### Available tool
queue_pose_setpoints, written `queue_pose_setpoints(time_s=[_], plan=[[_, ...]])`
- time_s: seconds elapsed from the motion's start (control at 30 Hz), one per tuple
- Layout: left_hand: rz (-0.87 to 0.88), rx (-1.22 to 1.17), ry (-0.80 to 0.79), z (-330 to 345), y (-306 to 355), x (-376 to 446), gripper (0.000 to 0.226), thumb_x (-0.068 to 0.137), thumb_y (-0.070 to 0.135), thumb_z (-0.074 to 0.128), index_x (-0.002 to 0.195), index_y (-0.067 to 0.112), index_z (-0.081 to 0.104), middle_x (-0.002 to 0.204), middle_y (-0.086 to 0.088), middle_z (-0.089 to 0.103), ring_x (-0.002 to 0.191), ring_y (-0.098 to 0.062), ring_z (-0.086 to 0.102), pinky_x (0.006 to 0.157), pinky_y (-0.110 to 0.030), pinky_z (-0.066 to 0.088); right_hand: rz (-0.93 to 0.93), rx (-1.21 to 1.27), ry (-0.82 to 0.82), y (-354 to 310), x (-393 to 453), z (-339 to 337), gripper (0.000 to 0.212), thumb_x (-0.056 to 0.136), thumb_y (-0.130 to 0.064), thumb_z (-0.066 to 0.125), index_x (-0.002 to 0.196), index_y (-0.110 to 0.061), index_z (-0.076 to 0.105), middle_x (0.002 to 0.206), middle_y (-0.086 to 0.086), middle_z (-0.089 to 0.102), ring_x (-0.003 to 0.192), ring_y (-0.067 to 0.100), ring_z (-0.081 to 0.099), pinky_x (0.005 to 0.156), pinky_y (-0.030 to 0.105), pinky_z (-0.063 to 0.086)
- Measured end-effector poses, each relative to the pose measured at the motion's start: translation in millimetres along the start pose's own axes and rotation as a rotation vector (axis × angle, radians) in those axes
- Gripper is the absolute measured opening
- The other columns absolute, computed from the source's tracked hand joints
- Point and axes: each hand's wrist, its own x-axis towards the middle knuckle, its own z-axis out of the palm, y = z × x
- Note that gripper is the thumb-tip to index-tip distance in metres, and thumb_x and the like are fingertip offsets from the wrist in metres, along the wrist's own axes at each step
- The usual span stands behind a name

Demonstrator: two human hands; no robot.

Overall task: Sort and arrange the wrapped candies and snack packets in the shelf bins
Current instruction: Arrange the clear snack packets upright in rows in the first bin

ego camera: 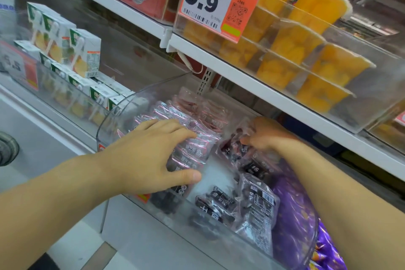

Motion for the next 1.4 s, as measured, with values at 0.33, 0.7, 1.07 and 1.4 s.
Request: queue_pose_setpoints(time_s=[0.33, 0.7, 1.07, 1.4], plan=[[0.016, 0.003, 0.027, 4, -3, 0, 0.092, 0.069, 0.095, 0.018, 0.147, 0.046, 0.022, 0.143, 0.023, 0.035, 0.139, 0.000, 0.023, 0.112, -0.022, 0.008, -0.078, 0.073, 0.209, 5, 23, 13, 0.042, 0.071, -0.032, 0.089, 0.088, -0.006, 0.061, 0.089, 0.004, 0.059, 0.081, 0.021, 0.058, 0.056, 0.026, 0.041], [0.016, -0.004, 0.049, 8, -7, -2, 0.092, 0.068, 0.097, 0.017, 0.146, 0.048, 0.025, 0.145, 0.028, 0.032, 0.140, 0.003, 0.020, 0.111, -0.020, 0.011, -0.124, 0.104, 0.385, 18, 17, 19, 0.016, 0.091, -0.005, 0.066, 0.080, -0.016, 0.061, 0.074, -0.010, 0.062, 0.060, -0.009, 0.058, 0.060, 0.006, 0.041], [-0.008, 0.001, 0.019, 5, -5, 0, 0.093, 0.067, 0.097, 0.021, 0.146, 0.048, 0.026, 0.149, 0.027, 0.029, 0.140, 0.003, 0.021, 0.107, -0.018, 0.014, -0.157, 0.042, 0.381, 24, 21, 18, 0.027, 0.090, -0.015, 0.070, 0.089, -0.017, 0.044, 0.081, -0.008, 0.049, 0.067, 0.002, 0.059, 0.053, 0.022, 0.031], [-0.013, 0.009, 0.019, 3, -2, 0, 0.092, 0.067, 0.096, 0.019, 0.146, 0.048, 0.025, 0.147, 0.027, 0.030, 0.138, 0.003, 0.019, 0.108, -0.019, 0.012, -0.028, -0.161, -0.257, 10, -36, 4, 0.079, 0.074, -0.065, 0.074, 0.137, -0.024, 0.051, 0.136, 0.000, 0.056, 0.115, 0.023, 0.056, 0.091, 0.028, 0.043]])
